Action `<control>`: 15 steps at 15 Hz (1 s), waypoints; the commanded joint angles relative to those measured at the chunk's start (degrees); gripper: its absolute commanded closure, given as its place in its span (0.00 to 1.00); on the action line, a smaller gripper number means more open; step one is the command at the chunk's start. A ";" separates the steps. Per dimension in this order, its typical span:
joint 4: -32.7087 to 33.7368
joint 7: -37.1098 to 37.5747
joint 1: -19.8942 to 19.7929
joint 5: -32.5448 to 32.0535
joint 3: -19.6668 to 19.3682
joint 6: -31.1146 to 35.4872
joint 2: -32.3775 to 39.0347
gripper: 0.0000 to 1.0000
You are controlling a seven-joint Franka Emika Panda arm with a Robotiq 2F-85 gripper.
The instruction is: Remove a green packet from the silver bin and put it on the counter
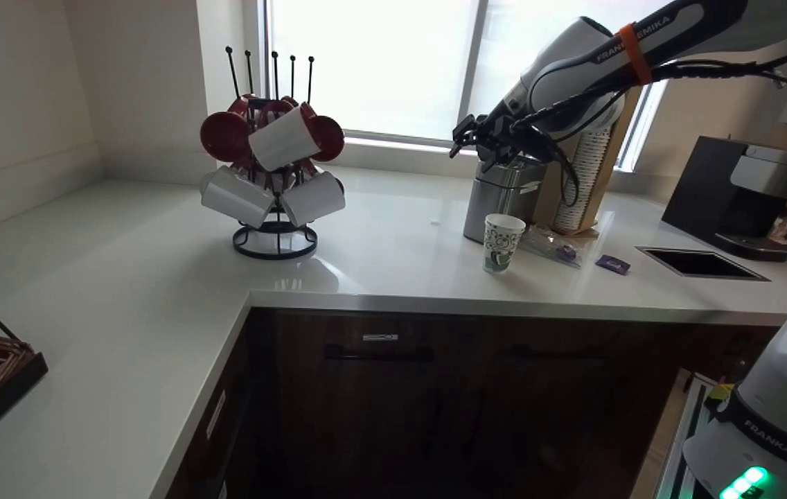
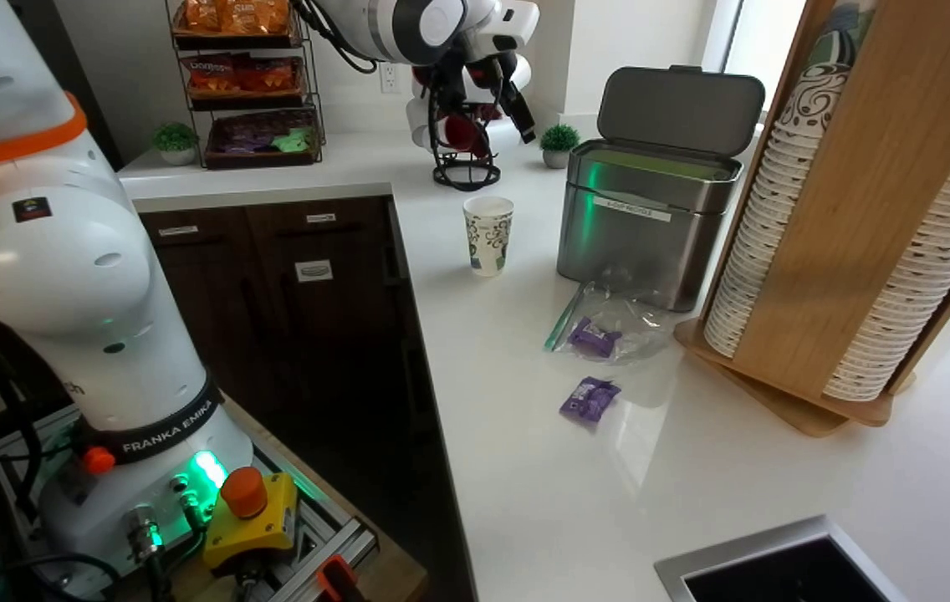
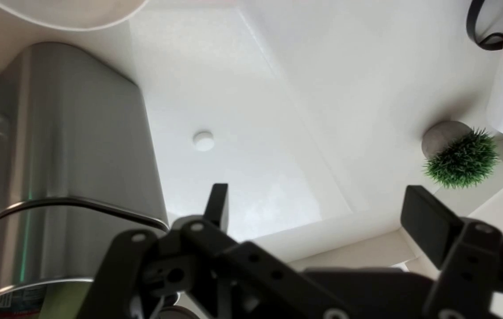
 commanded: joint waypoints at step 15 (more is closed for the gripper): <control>-0.94 -7.21 0.03 -1.83 -9.79 -16.48 -13.20 0.00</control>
